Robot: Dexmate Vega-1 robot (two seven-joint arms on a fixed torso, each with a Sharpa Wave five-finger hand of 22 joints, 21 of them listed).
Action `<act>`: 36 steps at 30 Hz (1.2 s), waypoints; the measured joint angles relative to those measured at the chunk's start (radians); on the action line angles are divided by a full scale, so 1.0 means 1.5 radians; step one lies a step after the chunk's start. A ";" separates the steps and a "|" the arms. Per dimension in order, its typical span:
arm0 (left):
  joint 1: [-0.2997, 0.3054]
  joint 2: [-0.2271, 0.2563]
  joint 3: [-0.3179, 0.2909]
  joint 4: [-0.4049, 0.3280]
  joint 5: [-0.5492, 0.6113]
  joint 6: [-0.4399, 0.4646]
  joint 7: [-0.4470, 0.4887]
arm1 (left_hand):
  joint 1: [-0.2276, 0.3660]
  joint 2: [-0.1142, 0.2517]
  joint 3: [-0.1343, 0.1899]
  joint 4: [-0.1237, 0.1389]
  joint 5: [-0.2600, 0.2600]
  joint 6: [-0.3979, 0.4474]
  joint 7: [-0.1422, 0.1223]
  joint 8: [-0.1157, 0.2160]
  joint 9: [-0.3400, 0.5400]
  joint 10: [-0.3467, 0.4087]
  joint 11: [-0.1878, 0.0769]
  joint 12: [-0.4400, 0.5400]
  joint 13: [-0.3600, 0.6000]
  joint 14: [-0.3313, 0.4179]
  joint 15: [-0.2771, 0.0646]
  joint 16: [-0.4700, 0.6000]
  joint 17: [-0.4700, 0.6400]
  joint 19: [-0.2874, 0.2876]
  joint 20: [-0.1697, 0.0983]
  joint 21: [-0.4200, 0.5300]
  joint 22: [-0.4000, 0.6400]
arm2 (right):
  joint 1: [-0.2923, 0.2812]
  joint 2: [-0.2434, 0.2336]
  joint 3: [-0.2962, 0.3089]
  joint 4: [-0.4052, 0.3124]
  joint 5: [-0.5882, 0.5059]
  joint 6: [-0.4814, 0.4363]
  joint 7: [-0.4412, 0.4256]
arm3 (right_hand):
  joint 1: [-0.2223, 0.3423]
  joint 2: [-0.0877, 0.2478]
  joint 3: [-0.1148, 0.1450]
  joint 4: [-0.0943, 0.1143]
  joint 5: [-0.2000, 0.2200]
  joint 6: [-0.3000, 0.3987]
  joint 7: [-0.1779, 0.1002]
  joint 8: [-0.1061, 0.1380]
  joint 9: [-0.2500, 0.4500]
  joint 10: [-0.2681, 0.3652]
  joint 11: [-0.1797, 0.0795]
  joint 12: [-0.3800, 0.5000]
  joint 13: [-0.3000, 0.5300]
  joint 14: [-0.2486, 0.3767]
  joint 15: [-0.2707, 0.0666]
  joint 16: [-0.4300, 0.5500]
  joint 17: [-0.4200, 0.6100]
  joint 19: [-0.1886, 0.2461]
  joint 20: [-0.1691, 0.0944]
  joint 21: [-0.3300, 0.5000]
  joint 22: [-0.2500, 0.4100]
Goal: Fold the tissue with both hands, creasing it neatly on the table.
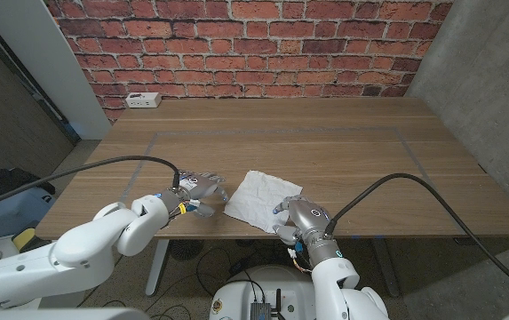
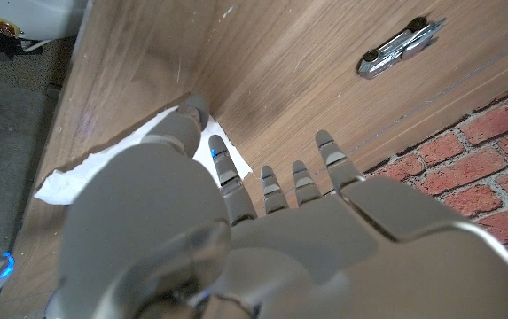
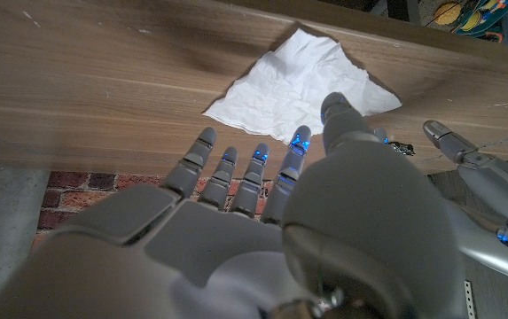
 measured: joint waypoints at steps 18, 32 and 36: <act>-0.013 -0.051 0.023 0.049 0.047 -0.062 0.011 | 0.034 0.004 -0.008 0.003 0.000 0.017 -0.004 -0.005 0.000 0.009 -0.006 0.002 0.000 0.007 -0.007 0.000 -0.002 0.010 -0.002 0.000 0.000 | -0.013 -0.003 0.035 -0.002 0.010 0.036 0.021 | 0.000 0.000 -0.027 0.015 0.005 -0.055 0.041 -0.030 0.000 -0.013 0.009 -0.004 0.009 -0.002 -0.002 0.006 0.007 -0.001 0.006 0.000 0.000; -0.015 -0.088 0.040 0.079 0.100 -0.076 0.018 | 0.083 0.013 -0.043 0.011 -0.011 0.143 0.014 0.002 -0.001 0.077 -0.017 0.015 0.000 0.053 -0.041 0.000 -0.002 0.031 -0.004 0.000 0.003 | -0.038 -0.008 0.062 -0.004 0.010 0.067 0.017 | 0.000 0.000 -0.036 0.020 0.007 -0.062 0.048 -0.032 0.000 -0.008 0.021 -0.004 0.012 0.001 0.000 0.011 0.010 0.003 0.010 0.000 0.000; -0.015 -0.104 0.045 0.096 0.111 -0.080 0.028 | 0.099 0.029 -0.065 0.018 -0.016 0.235 0.045 0.014 0.000 0.123 -0.023 0.020 0.000 0.083 -0.048 0.005 -0.002 0.050 -0.008 0.006 0.004 | -0.051 -0.008 0.073 -0.004 0.003 0.078 0.015 | 0.000 0.000 -0.041 0.021 0.008 -0.060 0.051 -0.032 0.000 -0.008 0.021 -0.004 0.014 0.001 0.000 0.012 0.010 0.003 0.010 0.000 0.000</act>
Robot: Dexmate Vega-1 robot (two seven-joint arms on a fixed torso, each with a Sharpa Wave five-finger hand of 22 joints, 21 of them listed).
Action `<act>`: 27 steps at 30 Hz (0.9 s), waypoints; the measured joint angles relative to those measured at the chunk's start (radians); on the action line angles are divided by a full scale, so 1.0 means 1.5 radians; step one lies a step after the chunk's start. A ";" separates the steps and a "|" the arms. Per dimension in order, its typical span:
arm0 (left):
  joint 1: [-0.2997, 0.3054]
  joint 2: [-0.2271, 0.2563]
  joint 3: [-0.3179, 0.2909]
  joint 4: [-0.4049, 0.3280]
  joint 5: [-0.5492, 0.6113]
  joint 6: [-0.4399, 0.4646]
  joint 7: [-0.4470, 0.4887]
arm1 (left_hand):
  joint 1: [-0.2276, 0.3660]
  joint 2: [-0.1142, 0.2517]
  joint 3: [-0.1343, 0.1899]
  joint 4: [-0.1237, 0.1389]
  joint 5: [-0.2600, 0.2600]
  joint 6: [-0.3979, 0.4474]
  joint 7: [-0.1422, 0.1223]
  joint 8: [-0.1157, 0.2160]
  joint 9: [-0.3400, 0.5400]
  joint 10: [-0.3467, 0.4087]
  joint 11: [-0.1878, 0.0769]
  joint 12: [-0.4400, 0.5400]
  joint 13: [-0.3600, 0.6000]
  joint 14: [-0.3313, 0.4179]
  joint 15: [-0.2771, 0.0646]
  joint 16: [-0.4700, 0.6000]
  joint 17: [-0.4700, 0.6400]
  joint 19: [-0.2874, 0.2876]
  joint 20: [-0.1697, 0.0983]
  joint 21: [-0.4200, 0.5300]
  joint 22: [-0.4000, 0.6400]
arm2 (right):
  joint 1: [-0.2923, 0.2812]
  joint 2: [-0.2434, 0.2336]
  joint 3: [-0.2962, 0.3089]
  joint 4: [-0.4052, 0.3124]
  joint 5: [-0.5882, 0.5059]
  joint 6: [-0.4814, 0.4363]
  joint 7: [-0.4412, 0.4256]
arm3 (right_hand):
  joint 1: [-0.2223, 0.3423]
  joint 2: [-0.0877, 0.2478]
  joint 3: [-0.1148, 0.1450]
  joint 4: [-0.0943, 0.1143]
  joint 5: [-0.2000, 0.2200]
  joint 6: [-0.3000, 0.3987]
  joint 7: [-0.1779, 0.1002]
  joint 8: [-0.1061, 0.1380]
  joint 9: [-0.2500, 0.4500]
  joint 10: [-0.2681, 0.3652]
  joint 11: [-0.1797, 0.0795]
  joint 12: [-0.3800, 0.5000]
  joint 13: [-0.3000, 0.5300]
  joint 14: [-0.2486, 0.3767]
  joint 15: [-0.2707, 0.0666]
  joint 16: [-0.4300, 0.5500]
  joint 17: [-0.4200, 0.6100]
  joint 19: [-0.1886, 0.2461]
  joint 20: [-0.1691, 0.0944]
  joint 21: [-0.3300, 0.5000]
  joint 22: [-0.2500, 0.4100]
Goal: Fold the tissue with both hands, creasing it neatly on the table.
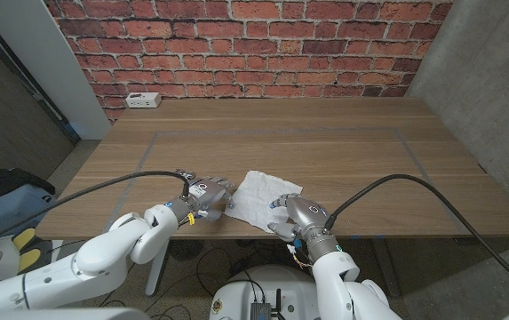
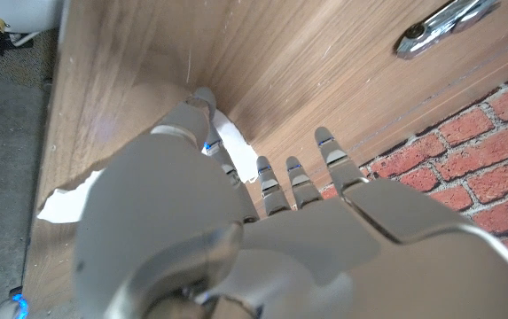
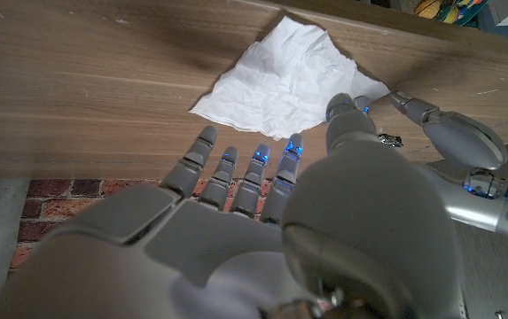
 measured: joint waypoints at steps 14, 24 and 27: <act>0.002 -0.046 0.014 0.061 0.046 -0.019 0.096 | -0.015 0.051 -0.069 0.026 -0.003 0.036 0.046 -0.028 0.016 0.047 0.002 -0.012 0.001 0.048 -0.001 -0.001 0.002 0.028 -0.007 0.010 0.005 | -0.034 0.008 0.031 0.009 -0.023 0.031 0.000 | 0.003 0.007 -0.008 0.003 0.000 0.005 0.004 0.000 0.003 0.007 0.007 0.004 0.003 0.006 0.001 0.003 0.000 0.006 0.006 0.005 0.000; 0.007 -0.037 -0.010 0.051 -0.020 -0.040 0.075 | -0.207 0.106 -0.130 0.140 0.001 -0.139 0.055 -0.066 0.008 -0.023 0.021 -0.023 0.005 -0.006 0.014 -0.006 0.008 -0.030 0.014 -0.006 0.009 | -0.065 0.020 0.063 0.021 -0.039 0.052 0.006 | 0.005 0.012 -0.014 0.003 0.000 0.001 0.008 0.000 0.003 0.010 0.009 0.004 0.004 0.010 -0.003 0.009 0.003 0.008 0.008 0.005 0.000; 0.010 -0.032 -0.018 0.048 -0.052 -0.052 0.069 | -0.233 0.065 -0.152 0.139 0.003 -0.156 0.048 -0.066 0.005 -0.034 0.015 -0.023 0.003 -0.015 0.012 -0.006 0.006 -0.035 0.012 -0.006 0.009 | -0.072 0.022 0.071 0.024 -0.042 0.056 0.008 | 0.002 0.015 -0.017 0.006 0.000 0.001 0.008 0.000 0.003 0.010 0.009 0.004 0.004 0.010 -0.003 0.009 0.003 0.008 0.008 0.005 0.000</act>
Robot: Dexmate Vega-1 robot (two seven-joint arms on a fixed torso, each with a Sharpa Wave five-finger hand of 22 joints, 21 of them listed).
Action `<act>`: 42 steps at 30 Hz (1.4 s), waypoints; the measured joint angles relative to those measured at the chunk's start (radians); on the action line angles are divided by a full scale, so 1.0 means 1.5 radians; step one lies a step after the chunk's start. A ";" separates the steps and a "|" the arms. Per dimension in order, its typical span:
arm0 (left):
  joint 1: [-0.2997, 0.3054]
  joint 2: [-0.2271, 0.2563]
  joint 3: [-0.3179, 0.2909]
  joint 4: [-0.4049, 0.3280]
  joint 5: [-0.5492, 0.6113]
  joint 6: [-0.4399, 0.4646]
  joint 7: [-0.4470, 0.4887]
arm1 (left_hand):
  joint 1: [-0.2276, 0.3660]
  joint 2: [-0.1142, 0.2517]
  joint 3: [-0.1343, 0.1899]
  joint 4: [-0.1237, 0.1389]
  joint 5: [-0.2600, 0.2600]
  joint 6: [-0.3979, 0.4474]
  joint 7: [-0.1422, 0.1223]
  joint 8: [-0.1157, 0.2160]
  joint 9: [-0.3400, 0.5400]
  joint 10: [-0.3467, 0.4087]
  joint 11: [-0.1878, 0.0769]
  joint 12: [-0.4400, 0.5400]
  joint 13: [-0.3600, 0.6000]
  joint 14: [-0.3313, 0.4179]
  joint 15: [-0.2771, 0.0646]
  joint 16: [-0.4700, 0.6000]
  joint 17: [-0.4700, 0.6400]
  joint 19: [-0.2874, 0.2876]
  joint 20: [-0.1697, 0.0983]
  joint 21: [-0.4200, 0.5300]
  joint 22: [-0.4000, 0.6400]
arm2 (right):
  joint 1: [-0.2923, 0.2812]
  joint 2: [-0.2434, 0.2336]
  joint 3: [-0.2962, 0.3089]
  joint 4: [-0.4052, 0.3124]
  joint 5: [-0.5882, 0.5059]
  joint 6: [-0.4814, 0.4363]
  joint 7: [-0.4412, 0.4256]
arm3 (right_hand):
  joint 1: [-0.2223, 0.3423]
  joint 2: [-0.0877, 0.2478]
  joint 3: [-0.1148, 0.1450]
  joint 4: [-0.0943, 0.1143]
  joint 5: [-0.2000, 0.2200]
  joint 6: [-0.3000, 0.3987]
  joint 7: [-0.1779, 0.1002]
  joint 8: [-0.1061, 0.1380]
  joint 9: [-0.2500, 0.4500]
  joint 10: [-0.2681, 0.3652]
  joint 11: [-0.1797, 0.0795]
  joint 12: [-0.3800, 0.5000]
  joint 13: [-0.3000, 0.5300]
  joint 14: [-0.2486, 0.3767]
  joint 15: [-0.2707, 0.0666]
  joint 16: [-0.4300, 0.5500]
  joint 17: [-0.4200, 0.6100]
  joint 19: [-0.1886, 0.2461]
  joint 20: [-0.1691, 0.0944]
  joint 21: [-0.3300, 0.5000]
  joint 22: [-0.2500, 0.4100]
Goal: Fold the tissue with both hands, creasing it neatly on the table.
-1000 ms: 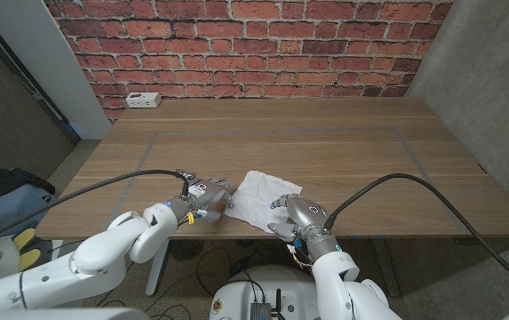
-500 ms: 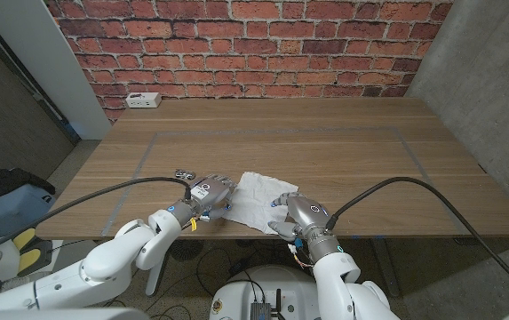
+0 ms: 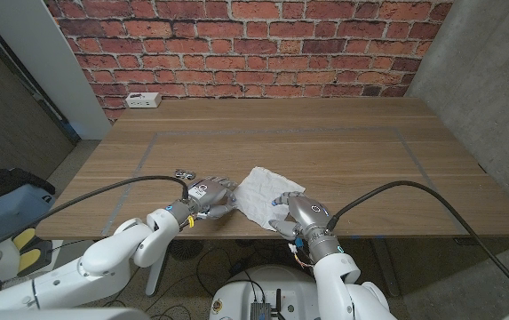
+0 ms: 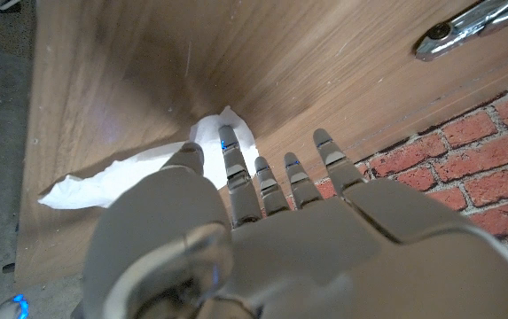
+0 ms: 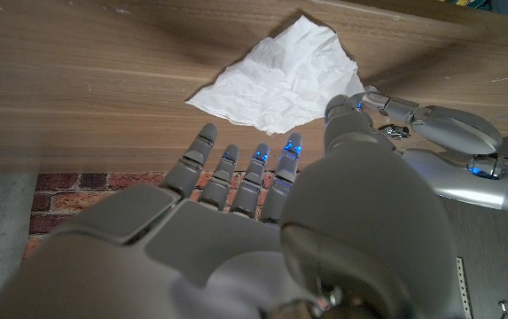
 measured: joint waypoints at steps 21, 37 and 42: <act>-0.007 0.003 0.016 -0.012 0.148 0.029 0.002 | 0.190 -0.088 0.012 -0.141 0.045 -0.008 -0.069 0.031 0.000 0.035 -0.020 0.016 0.000 0.035 -0.011 0.005 -0.003 0.033 -0.016 0.003 -0.005 | -0.052 0.025 0.063 0.018 -0.038 0.066 0.027 | 0.004 0.012 -0.007 0.002 0.000 0.004 0.004 0.000 0.000 0.006 0.006 0.000 0.003 0.007 0.000 0.005 0.003 0.006 0.001 0.000 0.000; -0.027 -0.025 0.037 0.041 0.168 -0.020 0.060 | 0.223 -0.094 -0.007 -0.134 0.050 -0.184 -0.092 -0.003 -0.003 0.023 -0.016 0.005 0.002 0.052 -0.014 0.005 -0.003 0.043 -0.016 0.008 -0.003 | -0.073 0.046 0.092 0.027 -0.077 0.093 0.062 | 0.001 0.015 -0.013 0.002 0.000 0.010 0.010 0.003 0.000 0.006 0.006 0.003 0.006 0.007 0.000 0.005 0.003 0.008 0.003 0.000 0.000; -0.031 -0.029 0.038 0.053 0.155 -0.040 0.076 | 0.242 -0.080 -0.013 -0.133 0.050 -0.013 -0.086 0.049 -0.002 0.049 -0.015 0.011 0.002 0.069 -0.014 0.005 -0.003 0.049 -0.018 0.008 -0.003 | -0.082 0.054 0.104 0.031 -0.088 0.104 0.073 | 0.001 0.015 -0.014 0.003 0.000 0.011 0.011 0.003 0.000 0.009 0.008 0.003 0.006 0.007 0.000 0.005 0.003 0.008 0.003 0.000 0.000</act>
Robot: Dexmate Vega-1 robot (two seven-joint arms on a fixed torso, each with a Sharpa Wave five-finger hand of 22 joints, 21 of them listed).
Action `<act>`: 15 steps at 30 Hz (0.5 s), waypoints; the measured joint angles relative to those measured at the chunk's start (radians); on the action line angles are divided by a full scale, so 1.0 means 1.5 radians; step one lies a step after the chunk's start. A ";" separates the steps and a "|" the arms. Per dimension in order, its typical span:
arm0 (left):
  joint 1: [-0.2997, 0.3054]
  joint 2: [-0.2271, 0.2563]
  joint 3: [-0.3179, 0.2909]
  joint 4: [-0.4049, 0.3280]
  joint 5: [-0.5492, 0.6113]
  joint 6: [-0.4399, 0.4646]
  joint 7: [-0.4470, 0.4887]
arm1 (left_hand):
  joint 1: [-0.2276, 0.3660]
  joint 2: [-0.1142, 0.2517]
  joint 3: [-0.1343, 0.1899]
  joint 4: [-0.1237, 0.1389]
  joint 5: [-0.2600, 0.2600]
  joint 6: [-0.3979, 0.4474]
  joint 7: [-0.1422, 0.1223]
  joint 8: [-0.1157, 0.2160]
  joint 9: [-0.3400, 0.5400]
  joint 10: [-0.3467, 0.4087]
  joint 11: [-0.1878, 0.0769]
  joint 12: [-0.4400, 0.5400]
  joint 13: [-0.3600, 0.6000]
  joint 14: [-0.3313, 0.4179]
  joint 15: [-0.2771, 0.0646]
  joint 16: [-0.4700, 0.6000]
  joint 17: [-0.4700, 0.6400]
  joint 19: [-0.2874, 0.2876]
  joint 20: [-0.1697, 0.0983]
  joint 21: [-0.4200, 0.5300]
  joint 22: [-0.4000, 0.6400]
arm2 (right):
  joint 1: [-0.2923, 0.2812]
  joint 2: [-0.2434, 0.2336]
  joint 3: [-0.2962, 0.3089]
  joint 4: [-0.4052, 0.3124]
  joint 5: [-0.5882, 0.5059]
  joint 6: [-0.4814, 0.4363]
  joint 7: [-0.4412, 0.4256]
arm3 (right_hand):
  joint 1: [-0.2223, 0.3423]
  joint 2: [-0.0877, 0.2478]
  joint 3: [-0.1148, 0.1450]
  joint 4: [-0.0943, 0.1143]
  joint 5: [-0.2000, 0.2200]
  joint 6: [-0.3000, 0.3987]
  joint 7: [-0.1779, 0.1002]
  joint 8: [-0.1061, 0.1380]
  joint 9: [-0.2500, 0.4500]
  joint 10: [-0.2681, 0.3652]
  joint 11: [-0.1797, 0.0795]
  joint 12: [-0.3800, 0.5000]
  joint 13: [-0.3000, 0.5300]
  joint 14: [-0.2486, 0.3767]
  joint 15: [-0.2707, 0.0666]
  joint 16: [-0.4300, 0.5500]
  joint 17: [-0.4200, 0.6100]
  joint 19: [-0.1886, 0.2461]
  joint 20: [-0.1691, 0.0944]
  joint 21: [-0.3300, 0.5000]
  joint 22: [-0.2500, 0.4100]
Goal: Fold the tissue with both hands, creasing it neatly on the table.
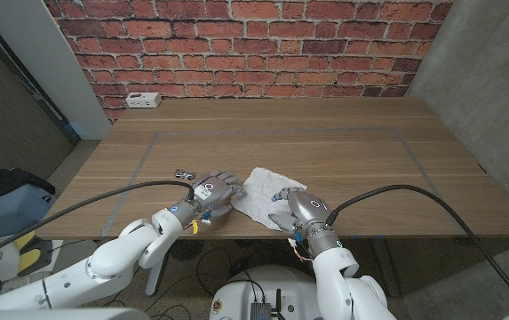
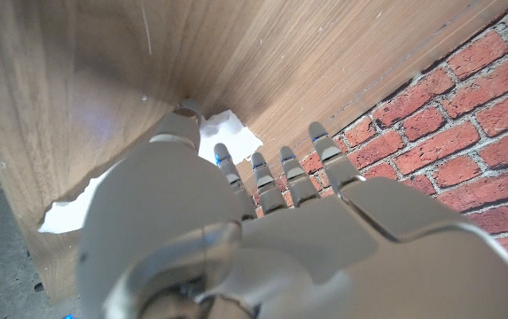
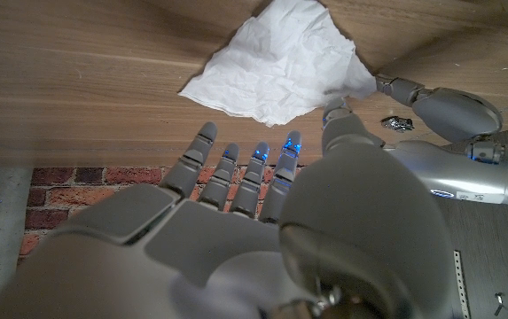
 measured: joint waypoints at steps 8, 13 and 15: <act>-0.003 -0.009 0.001 0.020 -0.023 -0.024 0.037 | 0.028 0.064 -0.005 0.010 -0.038 0.271 0.104 0.048 0.004 0.090 0.003 0.015 -0.002 0.055 0.000 0.003 0.000 0.028 0.000 0.015 0.006 | -0.009 0.012 0.013 0.007 -0.016 0.013 0.014 | -0.003 0.003 -0.004 -0.001 0.000 0.000 0.000 0.000 0.000 0.001 0.001 0.000 0.000 0.004 0.004 0.005 0.000 0.002 0.002 0.000 0.000; -0.003 -0.020 -0.001 0.031 -0.039 -0.029 0.060 | 0.019 0.086 -0.002 0.018 -0.043 0.264 0.112 0.048 0.011 0.111 0.004 0.015 -0.001 0.065 -0.001 0.003 0.000 0.033 -0.004 0.020 0.006 | -0.016 0.020 0.023 0.010 -0.024 0.023 0.022 | -0.003 0.003 -0.011 0.000 0.000 -0.006 0.005 0.000 0.000 -0.007 0.008 -0.003 0.000 0.003 0.003 0.005 0.003 0.002 0.002 0.000 0.000; -0.005 -0.024 -0.001 0.034 -0.044 -0.030 0.062 | 0.016 0.094 0.000 0.020 -0.043 0.260 0.115 0.048 0.016 0.114 0.008 0.015 0.000 0.065 -0.001 0.003 0.000 0.033 -0.004 0.020 0.006 | -0.019 0.023 0.028 0.011 -0.024 0.027 0.023 | -0.006 0.005 -0.017 0.005 0.000 -0.019 0.003 -0.005 -0.001 -0.019 0.007 -0.008 -0.001 -0.002 0.001 0.005 0.003 -0.001 0.006 0.000 0.000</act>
